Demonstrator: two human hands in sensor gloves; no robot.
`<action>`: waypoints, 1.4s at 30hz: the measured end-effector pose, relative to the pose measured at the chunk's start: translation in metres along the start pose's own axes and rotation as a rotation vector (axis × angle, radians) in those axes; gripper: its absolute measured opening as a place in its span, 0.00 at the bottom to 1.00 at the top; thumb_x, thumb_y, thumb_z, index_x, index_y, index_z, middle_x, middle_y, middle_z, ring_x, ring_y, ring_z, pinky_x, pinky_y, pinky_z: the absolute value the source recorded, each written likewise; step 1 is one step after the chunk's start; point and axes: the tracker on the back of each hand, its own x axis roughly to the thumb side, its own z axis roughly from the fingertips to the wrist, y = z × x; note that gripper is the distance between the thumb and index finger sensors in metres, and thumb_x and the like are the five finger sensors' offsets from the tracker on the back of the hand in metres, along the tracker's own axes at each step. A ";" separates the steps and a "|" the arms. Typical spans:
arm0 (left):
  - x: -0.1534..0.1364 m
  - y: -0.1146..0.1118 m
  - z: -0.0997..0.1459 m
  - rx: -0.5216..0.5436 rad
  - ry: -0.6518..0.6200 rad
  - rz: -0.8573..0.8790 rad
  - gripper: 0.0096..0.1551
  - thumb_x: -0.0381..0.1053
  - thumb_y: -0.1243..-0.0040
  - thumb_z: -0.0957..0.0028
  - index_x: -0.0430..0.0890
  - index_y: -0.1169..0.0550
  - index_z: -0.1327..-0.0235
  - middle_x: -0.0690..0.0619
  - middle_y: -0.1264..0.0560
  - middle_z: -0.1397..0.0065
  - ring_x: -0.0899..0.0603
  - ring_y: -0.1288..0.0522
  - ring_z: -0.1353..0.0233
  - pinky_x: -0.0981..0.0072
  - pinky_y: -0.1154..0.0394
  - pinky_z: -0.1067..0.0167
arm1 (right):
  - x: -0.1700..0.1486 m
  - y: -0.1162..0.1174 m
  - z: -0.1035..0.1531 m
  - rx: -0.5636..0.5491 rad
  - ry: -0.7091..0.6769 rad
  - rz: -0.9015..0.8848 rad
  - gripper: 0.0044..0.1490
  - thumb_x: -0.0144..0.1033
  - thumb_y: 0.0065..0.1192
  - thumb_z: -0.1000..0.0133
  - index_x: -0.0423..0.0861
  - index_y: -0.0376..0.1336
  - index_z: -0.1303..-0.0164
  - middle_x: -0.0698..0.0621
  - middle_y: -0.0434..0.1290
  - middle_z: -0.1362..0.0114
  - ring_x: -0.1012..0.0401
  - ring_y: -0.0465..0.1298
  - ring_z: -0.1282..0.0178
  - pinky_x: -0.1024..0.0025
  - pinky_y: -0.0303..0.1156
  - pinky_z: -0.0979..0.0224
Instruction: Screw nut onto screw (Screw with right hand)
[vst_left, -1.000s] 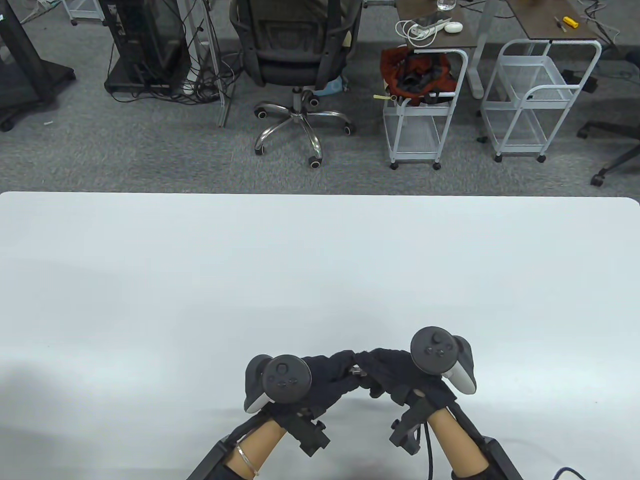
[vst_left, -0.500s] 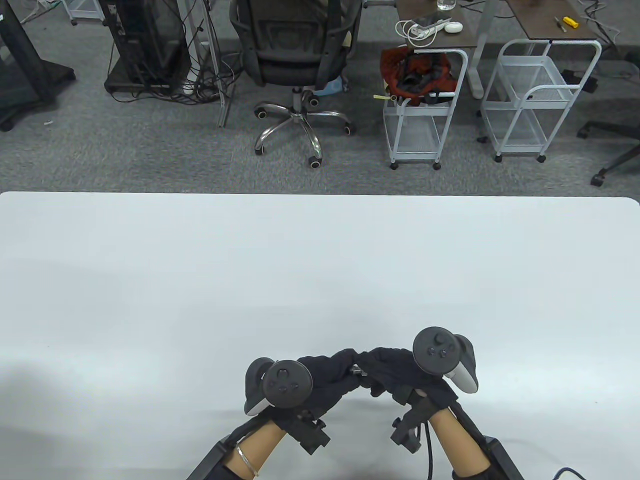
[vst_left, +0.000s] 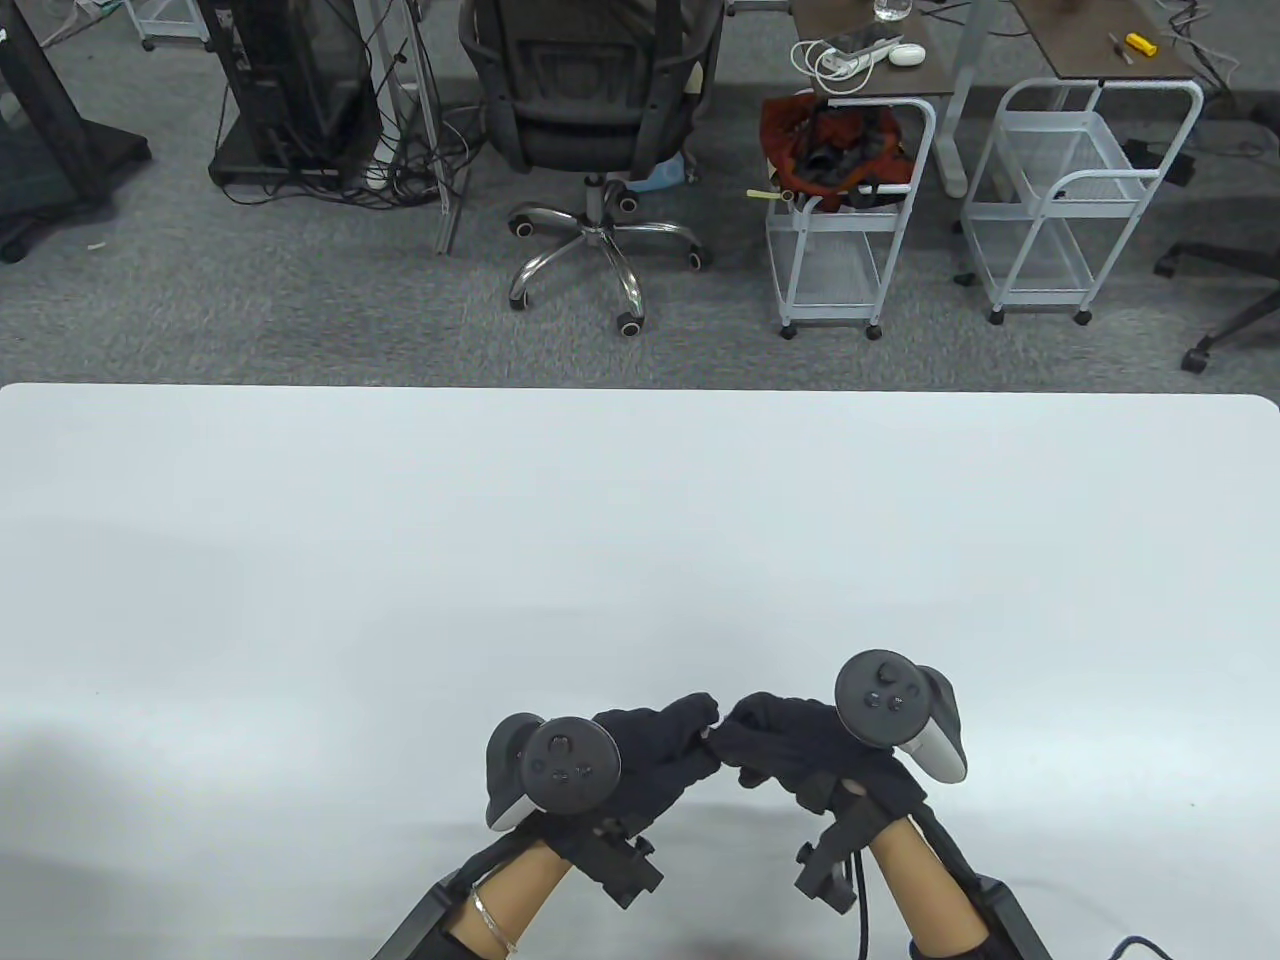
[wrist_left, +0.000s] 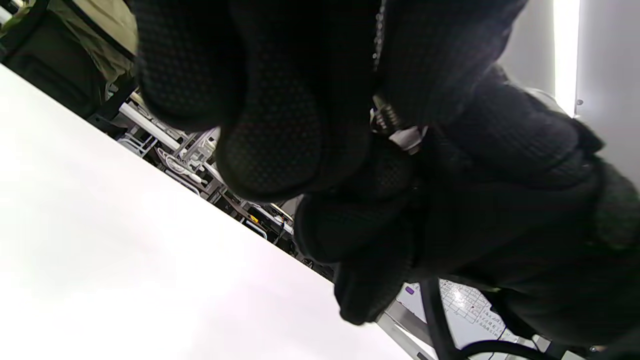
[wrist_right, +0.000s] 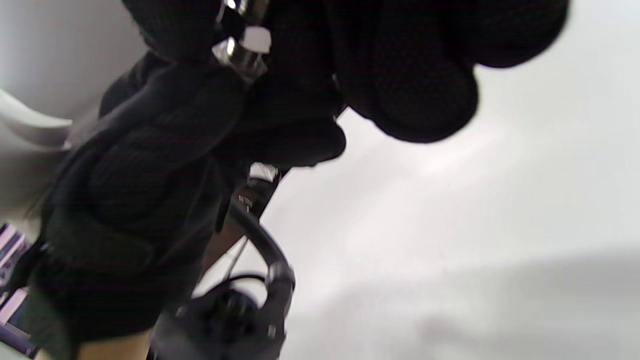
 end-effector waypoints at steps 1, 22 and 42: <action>0.000 0.000 0.000 -0.003 -0.001 0.012 0.28 0.53 0.35 0.51 0.37 0.18 0.44 0.51 0.08 0.53 0.50 0.09 0.55 0.60 0.16 0.51 | 0.000 0.000 -0.001 -0.072 -0.029 0.021 0.31 0.49 0.57 0.37 0.32 0.69 0.48 0.33 0.78 0.44 0.47 0.83 0.54 0.49 0.73 0.48; 0.000 0.003 0.002 0.014 -0.007 0.011 0.28 0.54 0.35 0.51 0.38 0.18 0.44 0.51 0.08 0.53 0.50 0.09 0.55 0.60 0.16 0.51 | -0.002 0.002 -0.003 -0.195 -0.044 0.029 0.30 0.48 0.51 0.36 0.34 0.73 0.56 0.36 0.82 0.52 0.50 0.85 0.62 0.51 0.75 0.53; -0.002 0.000 0.001 0.002 0.014 0.048 0.28 0.53 0.35 0.51 0.38 0.18 0.44 0.51 0.08 0.53 0.50 0.09 0.55 0.60 0.16 0.51 | -0.005 0.003 -0.003 -0.182 -0.027 0.025 0.30 0.46 0.50 0.35 0.33 0.73 0.57 0.35 0.82 0.52 0.49 0.85 0.62 0.50 0.75 0.54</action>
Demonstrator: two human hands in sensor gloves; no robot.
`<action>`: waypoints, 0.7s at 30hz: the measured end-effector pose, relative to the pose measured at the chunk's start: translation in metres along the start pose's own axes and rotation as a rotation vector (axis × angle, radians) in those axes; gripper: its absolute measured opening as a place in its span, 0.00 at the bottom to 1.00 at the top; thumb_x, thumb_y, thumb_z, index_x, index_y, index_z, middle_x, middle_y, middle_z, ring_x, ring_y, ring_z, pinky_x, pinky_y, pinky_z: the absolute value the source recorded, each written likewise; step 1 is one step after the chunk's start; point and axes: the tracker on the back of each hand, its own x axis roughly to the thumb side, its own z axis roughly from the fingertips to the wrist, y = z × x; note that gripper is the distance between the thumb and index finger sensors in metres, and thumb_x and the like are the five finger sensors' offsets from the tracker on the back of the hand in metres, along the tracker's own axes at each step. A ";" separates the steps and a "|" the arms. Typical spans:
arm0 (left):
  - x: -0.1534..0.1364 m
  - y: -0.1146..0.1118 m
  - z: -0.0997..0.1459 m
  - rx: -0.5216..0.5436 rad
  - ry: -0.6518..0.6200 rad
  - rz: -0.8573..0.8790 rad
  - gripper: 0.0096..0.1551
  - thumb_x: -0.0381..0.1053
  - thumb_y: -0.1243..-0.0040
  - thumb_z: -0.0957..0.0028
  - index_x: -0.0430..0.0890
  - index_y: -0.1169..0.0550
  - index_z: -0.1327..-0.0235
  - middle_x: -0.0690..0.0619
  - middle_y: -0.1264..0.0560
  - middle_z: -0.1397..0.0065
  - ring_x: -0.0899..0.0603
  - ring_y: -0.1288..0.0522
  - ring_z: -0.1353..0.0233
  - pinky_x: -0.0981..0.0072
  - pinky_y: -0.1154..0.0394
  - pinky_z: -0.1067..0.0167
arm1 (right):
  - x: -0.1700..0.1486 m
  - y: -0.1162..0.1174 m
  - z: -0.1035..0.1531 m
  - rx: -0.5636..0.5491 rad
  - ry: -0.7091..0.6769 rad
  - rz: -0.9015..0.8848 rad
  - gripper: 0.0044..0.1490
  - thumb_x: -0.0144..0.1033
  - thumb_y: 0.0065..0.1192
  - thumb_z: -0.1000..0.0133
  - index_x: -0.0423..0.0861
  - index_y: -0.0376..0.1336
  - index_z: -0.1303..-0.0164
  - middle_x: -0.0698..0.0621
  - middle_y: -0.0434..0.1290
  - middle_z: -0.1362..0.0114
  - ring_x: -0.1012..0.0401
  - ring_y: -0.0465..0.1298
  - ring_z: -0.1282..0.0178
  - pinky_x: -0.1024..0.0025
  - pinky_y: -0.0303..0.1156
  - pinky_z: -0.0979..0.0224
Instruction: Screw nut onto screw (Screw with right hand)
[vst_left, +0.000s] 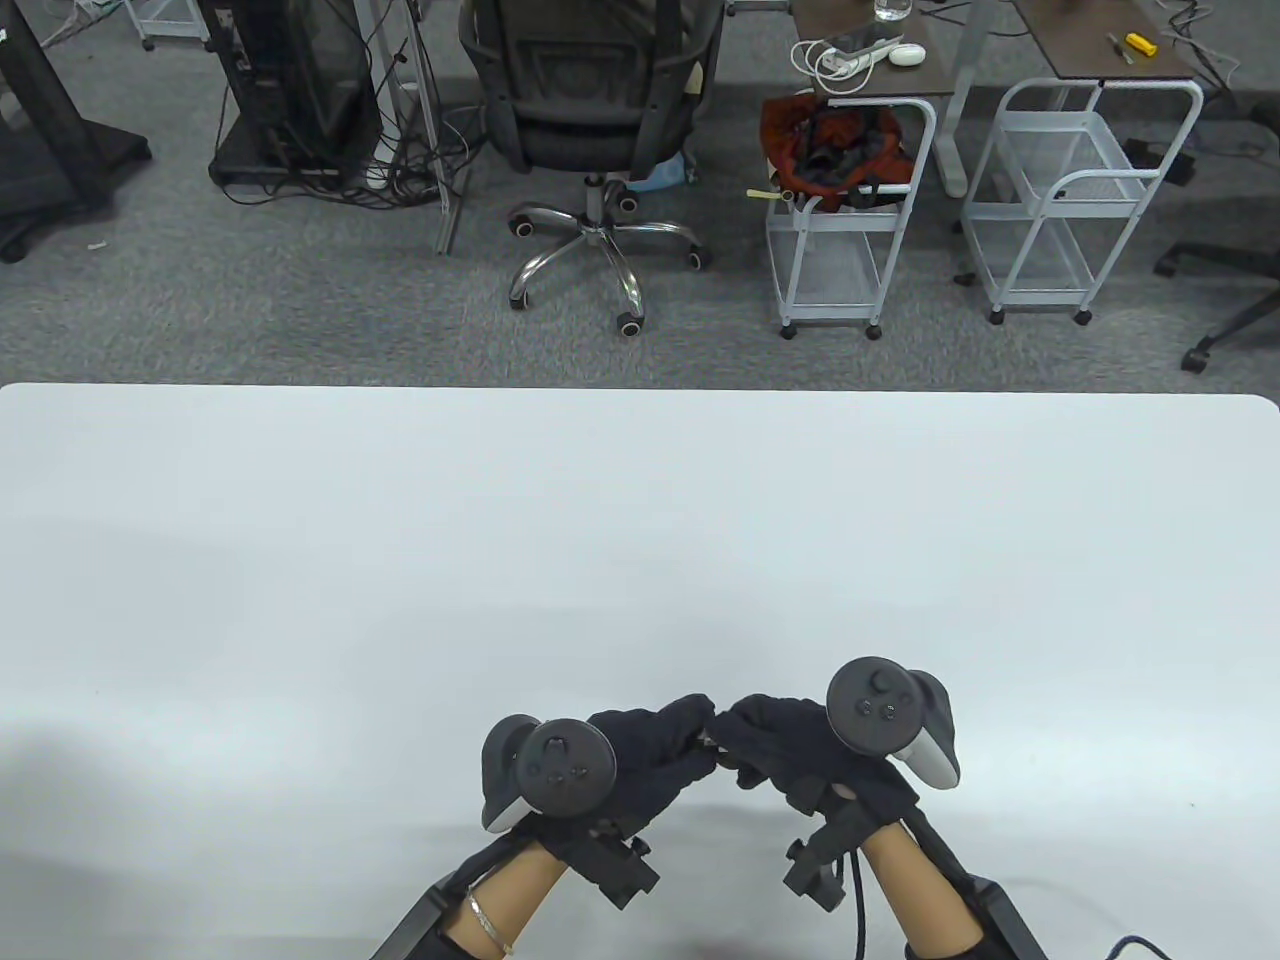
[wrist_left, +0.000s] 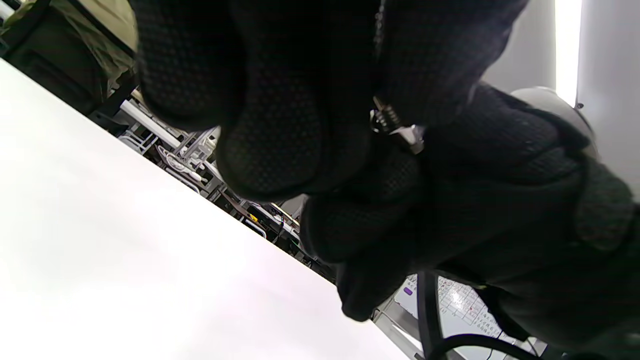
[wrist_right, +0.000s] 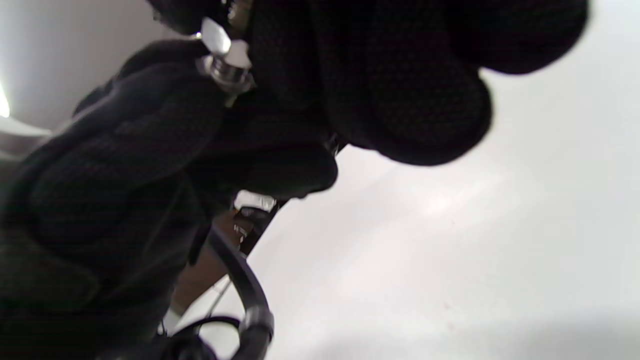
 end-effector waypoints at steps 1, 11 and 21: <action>0.000 0.000 0.000 -0.001 0.004 0.010 0.28 0.53 0.35 0.51 0.38 0.18 0.44 0.51 0.08 0.53 0.50 0.09 0.55 0.60 0.16 0.51 | 0.000 0.000 0.000 -0.002 0.000 -0.007 0.30 0.46 0.50 0.35 0.33 0.73 0.57 0.34 0.82 0.52 0.49 0.85 0.63 0.50 0.75 0.54; -0.001 0.000 0.000 -0.002 0.010 0.002 0.28 0.53 0.34 0.52 0.38 0.18 0.45 0.51 0.08 0.53 0.50 0.09 0.55 0.60 0.16 0.51 | -0.004 0.002 0.001 -0.028 0.002 -0.006 0.30 0.46 0.50 0.36 0.34 0.74 0.60 0.35 0.83 0.55 0.49 0.85 0.65 0.51 0.75 0.56; -0.001 0.000 -0.001 -0.007 0.010 0.016 0.28 0.54 0.34 0.52 0.38 0.17 0.45 0.51 0.08 0.53 0.50 0.09 0.55 0.60 0.16 0.51 | -0.005 0.001 0.001 -0.014 0.004 0.005 0.29 0.45 0.49 0.35 0.34 0.74 0.59 0.36 0.83 0.53 0.49 0.85 0.64 0.51 0.75 0.55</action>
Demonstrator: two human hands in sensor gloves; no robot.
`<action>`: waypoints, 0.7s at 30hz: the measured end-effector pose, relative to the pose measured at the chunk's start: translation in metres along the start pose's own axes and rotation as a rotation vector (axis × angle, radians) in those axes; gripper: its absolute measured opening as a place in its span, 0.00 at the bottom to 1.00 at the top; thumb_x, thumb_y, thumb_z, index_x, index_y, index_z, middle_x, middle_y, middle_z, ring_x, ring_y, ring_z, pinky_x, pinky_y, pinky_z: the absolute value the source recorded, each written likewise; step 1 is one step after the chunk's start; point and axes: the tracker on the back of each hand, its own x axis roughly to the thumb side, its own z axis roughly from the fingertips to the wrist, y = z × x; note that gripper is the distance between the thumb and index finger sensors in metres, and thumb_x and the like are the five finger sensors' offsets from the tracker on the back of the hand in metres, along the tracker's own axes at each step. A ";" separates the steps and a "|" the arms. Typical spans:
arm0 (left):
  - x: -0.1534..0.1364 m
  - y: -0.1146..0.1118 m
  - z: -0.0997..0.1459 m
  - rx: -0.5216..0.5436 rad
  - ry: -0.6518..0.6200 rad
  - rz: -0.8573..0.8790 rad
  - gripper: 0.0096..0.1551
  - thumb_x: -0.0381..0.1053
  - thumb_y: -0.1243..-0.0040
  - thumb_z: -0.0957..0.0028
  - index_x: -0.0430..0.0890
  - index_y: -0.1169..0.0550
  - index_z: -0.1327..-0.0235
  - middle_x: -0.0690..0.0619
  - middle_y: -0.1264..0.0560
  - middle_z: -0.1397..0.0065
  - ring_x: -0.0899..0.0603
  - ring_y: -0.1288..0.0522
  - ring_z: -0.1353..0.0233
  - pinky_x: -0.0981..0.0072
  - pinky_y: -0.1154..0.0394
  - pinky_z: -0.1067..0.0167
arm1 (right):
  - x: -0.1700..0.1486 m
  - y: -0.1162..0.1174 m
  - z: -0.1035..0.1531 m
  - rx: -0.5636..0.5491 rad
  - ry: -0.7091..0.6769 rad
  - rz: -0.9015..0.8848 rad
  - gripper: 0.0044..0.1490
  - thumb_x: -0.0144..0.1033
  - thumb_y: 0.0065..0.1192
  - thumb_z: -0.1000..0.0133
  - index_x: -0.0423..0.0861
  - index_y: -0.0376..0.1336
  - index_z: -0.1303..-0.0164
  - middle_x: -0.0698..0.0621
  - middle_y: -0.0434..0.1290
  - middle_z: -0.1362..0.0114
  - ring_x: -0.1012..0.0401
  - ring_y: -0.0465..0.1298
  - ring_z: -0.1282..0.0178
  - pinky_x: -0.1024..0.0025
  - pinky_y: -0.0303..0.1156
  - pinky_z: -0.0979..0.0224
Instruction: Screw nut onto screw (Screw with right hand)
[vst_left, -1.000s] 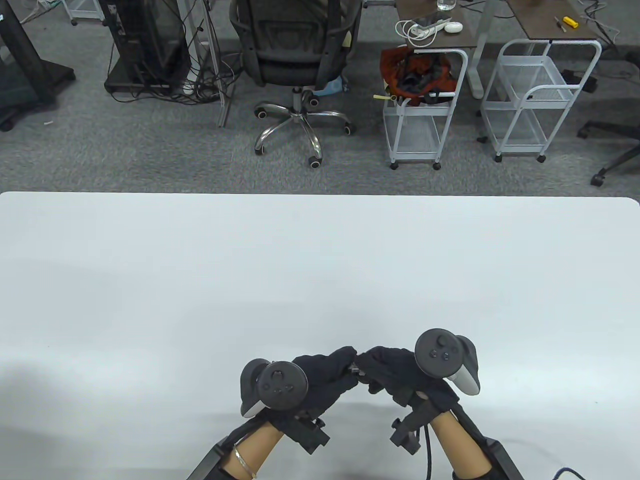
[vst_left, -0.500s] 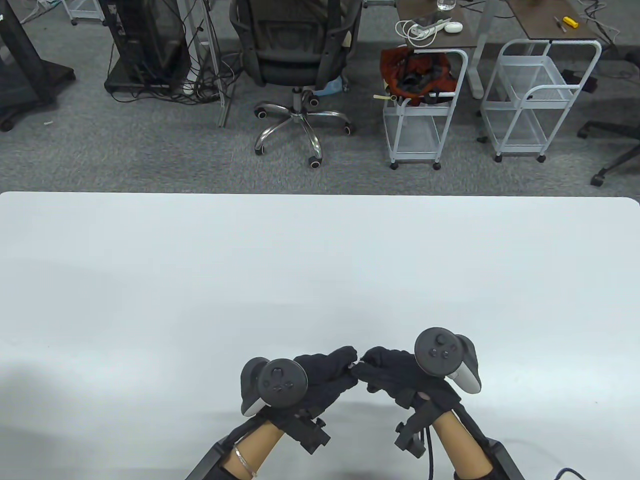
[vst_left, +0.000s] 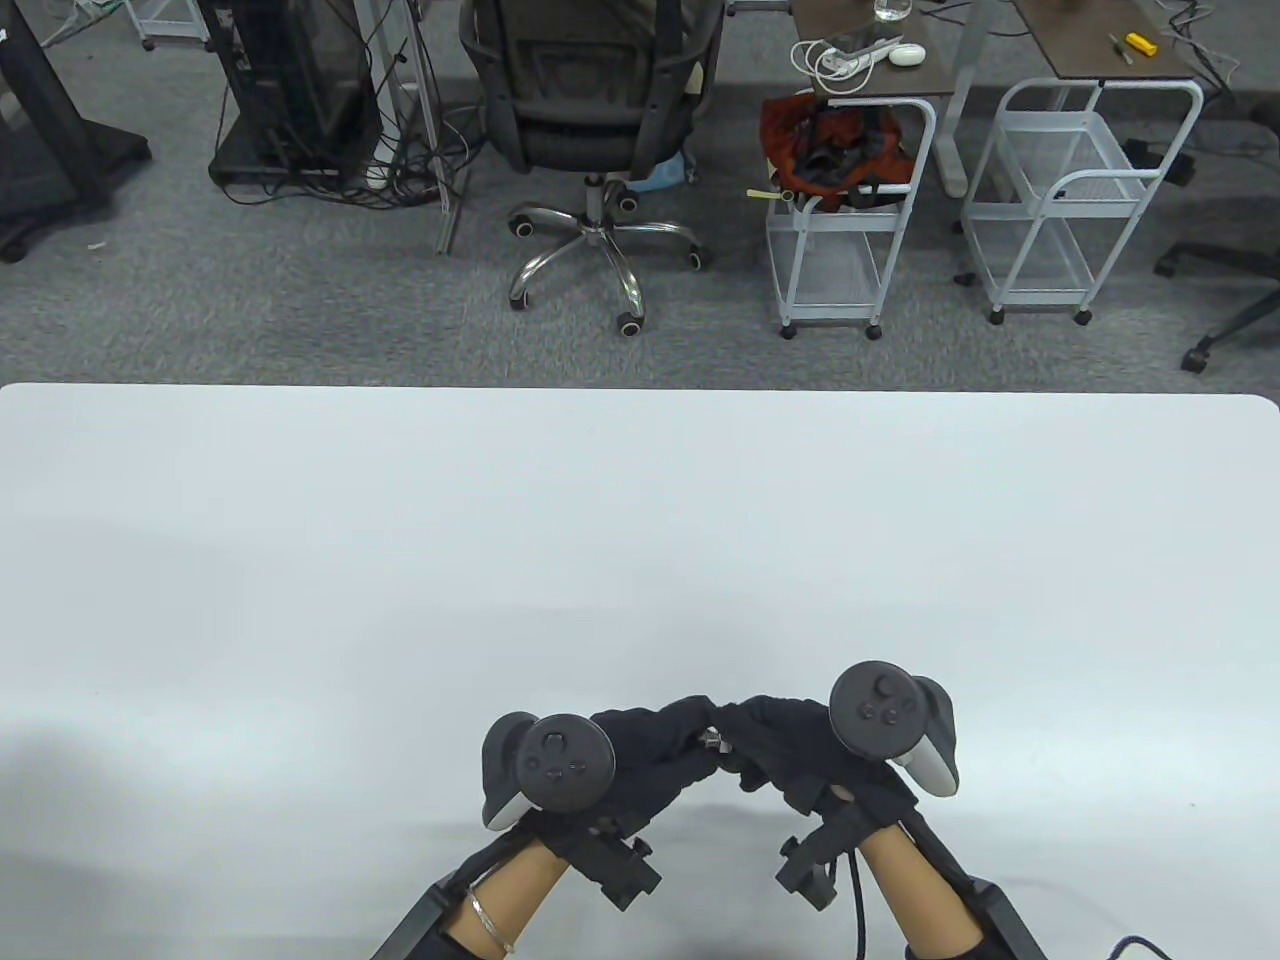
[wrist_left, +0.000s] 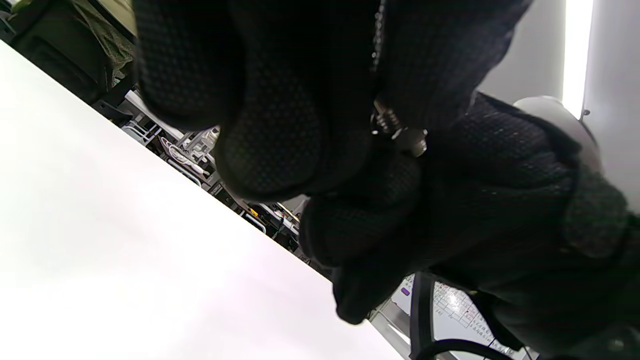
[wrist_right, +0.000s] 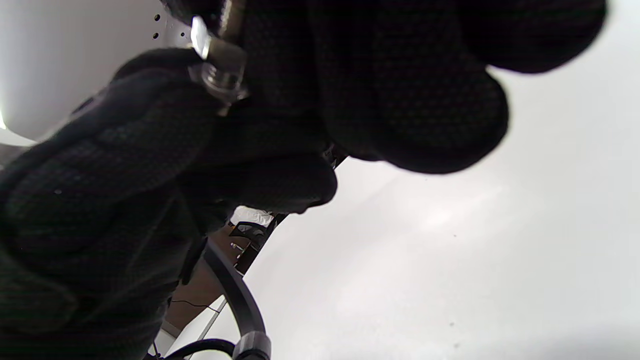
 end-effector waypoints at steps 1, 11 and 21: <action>0.000 0.000 0.000 0.002 0.001 -0.013 0.28 0.54 0.34 0.52 0.38 0.17 0.45 0.51 0.08 0.53 0.50 0.09 0.55 0.60 0.16 0.51 | 0.000 0.000 0.000 0.036 0.001 -0.009 0.30 0.47 0.50 0.35 0.33 0.73 0.56 0.34 0.82 0.51 0.48 0.85 0.61 0.50 0.75 0.53; 0.001 0.002 0.001 0.012 0.001 -0.020 0.28 0.54 0.33 0.52 0.38 0.17 0.46 0.51 0.08 0.53 0.50 0.09 0.56 0.60 0.16 0.51 | 0.000 0.000 0.000 0.053 -0.003 -0.003 0.30 0.48 0.51 0.36 0.33 0.73 0.54 0.33 0.81 0.49 0.48 0.85 0.59 0.49 0.75 0.52; 0.002 0.003 0.001 0.017 -0.008 -0.025 0.28 0.54 0.33 0.53 0.38 0.17 0.46 0.51 0.08 0.53 0.50 0.09 0.56 0.60 0.16 0.51 | 0.000 -0.001 0.000 0.050 0.001 -0.011 0.31 0.49 0.53 0.36 0.33 0.72 0.54 0.33 0.81 0.49 0.48 0.84 0.59 0.49 0.74 0.52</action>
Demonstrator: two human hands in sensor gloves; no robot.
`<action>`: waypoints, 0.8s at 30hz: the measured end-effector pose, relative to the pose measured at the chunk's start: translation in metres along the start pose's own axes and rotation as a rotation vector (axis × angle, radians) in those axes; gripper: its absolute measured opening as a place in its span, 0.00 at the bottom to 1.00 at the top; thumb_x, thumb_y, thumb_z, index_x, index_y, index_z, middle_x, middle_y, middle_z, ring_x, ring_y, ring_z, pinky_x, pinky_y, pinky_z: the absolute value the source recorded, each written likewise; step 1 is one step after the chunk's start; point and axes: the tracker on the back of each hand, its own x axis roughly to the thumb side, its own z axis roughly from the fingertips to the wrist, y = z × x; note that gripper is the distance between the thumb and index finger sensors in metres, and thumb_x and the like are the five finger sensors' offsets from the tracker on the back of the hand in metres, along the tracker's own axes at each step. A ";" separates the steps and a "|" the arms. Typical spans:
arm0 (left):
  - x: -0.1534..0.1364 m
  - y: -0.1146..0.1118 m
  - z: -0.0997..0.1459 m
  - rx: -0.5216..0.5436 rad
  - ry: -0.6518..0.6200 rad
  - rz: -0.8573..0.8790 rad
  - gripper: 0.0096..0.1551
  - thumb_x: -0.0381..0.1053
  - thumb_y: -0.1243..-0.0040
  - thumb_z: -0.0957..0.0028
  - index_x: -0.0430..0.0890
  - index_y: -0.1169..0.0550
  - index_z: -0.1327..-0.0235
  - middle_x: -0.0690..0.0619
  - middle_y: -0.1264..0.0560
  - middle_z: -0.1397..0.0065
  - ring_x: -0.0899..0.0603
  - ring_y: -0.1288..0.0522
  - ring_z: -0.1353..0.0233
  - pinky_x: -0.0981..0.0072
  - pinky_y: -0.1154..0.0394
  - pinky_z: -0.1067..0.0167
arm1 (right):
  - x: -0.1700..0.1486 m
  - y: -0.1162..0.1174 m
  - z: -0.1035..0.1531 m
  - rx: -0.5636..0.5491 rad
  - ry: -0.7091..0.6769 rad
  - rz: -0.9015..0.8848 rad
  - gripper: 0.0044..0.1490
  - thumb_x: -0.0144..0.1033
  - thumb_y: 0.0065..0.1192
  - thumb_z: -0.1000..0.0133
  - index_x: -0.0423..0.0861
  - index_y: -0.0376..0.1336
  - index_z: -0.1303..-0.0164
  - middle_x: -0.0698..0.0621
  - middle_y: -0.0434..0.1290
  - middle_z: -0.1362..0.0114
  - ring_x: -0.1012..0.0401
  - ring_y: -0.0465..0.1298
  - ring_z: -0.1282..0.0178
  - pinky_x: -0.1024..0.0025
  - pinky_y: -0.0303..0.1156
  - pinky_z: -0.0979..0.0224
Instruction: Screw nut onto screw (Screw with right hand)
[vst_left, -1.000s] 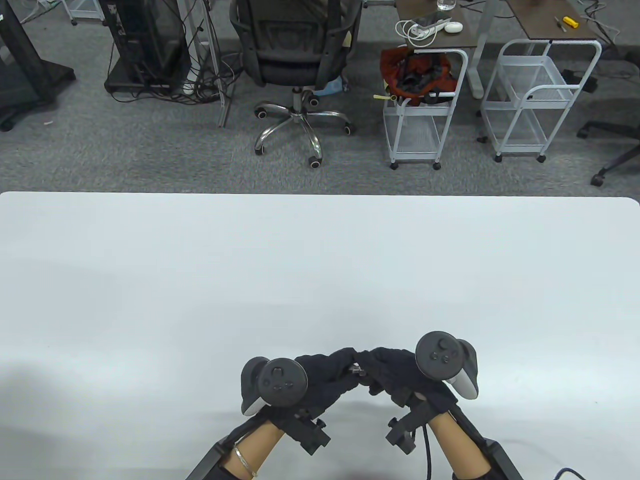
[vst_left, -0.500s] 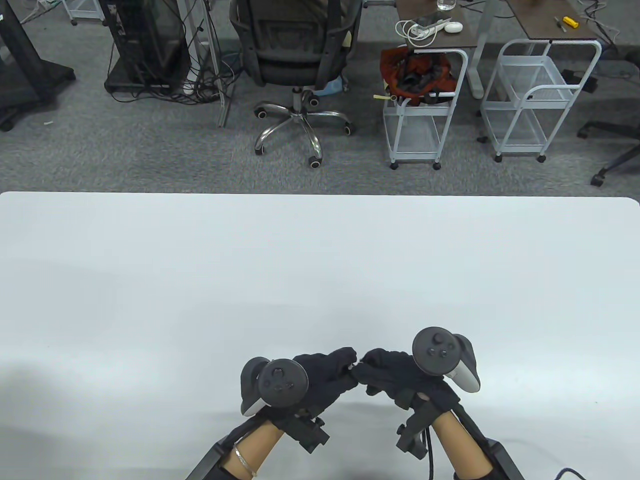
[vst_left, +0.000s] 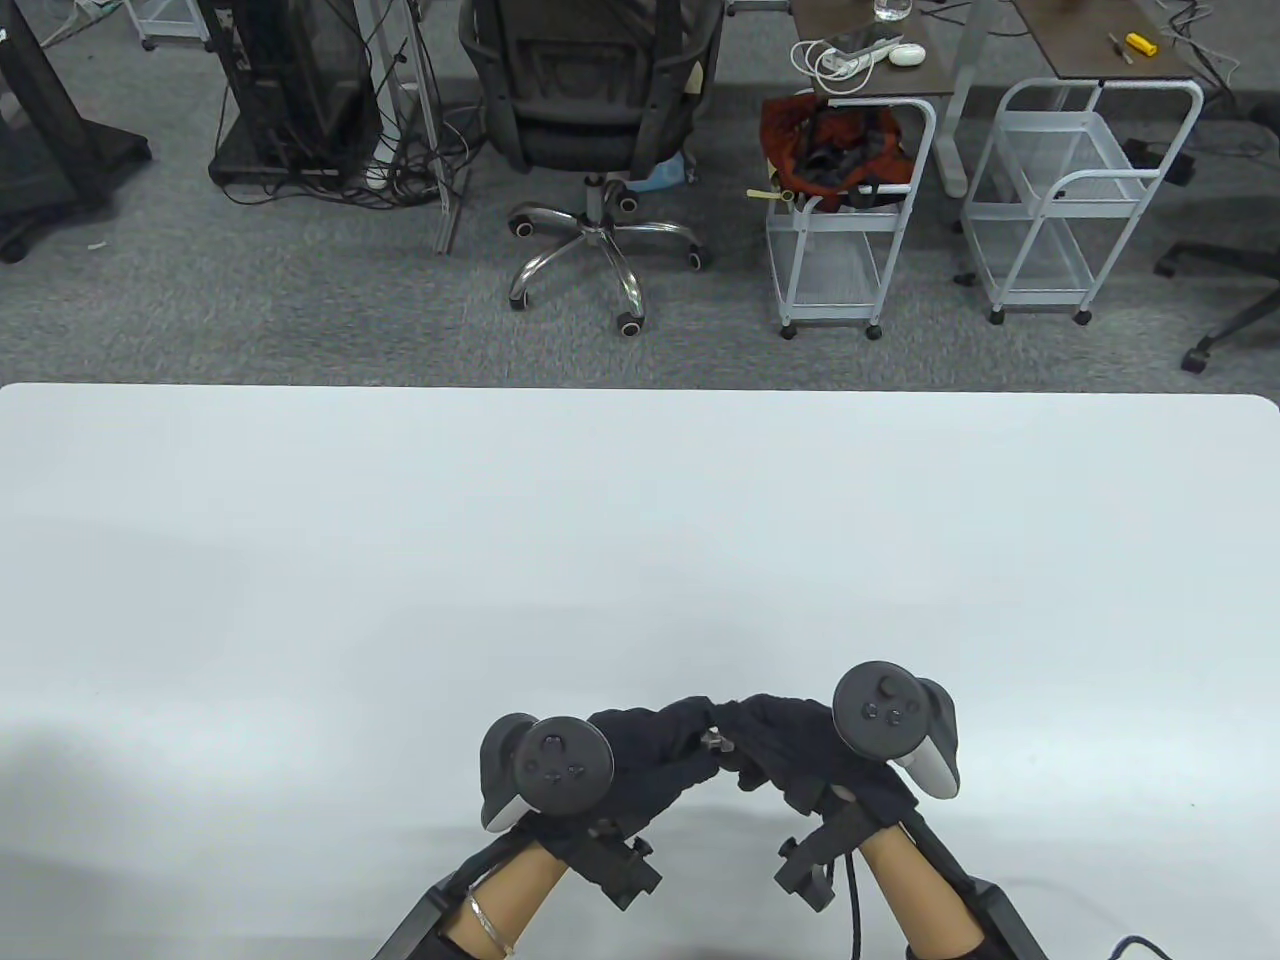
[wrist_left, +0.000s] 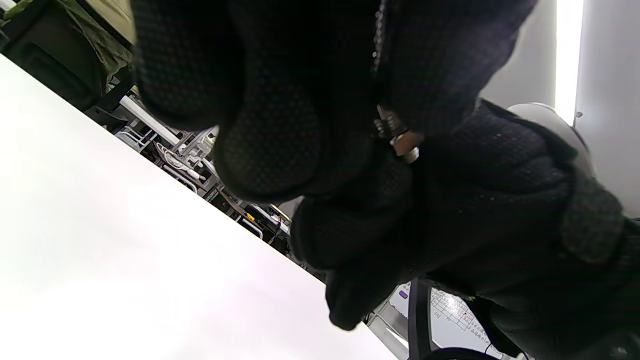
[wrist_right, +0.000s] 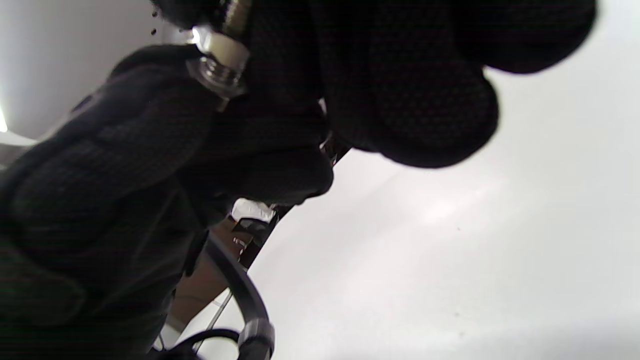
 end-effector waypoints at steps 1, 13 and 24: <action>0.000 0.001 0.000 0.012 0.001 -0.021 0.28 0.54 0.33 0.53 0.39 0.17 0.46 0.51 0.08 0.53 0.50 0.09 0.56 0.60 0.16 0.51 | 0.000 0.000 -0.001 0.041 0.003 -0.004 0.33 0.51 0.57 0.38 0.32 0.70 0.48 0.31 0.79 0.44 0.46 0.83 0.55 0.47 0.73 0.49; 0.005 0.002 0.001 0.012 -0.027 -0.073 0.28 0.54 0.33 0.53 0.39 0.17 0.46 0.52 0.08 0.54 0.50 0.09 0.56 0.60 0.16 0.51 | -0.002 0.001 -0.001 0.124 0.039 0.005 0.32 0.50 0.56 0.37 0.33 0.68 0.44 0.31 0.76 0.41 0.46 0.82 0.51 0.47 0.72 0.46; 0.007 0.004 0.001 0.013 -0.031 -0.067 0.27 0.54 0.33 0.53 0.40 0.17 0.46 0.52 0.08 0.54 0.51 0.09 0.56 0.60 0.16 0.51 | 0.000 -0.001 -0.002 0.117 0.022 0.009 0.31 0.49 0.56 0.36 0.33 0.68 0.45 0.33 0.77 0.41 0.47 0.82 0.51 0.48 0.73 0.46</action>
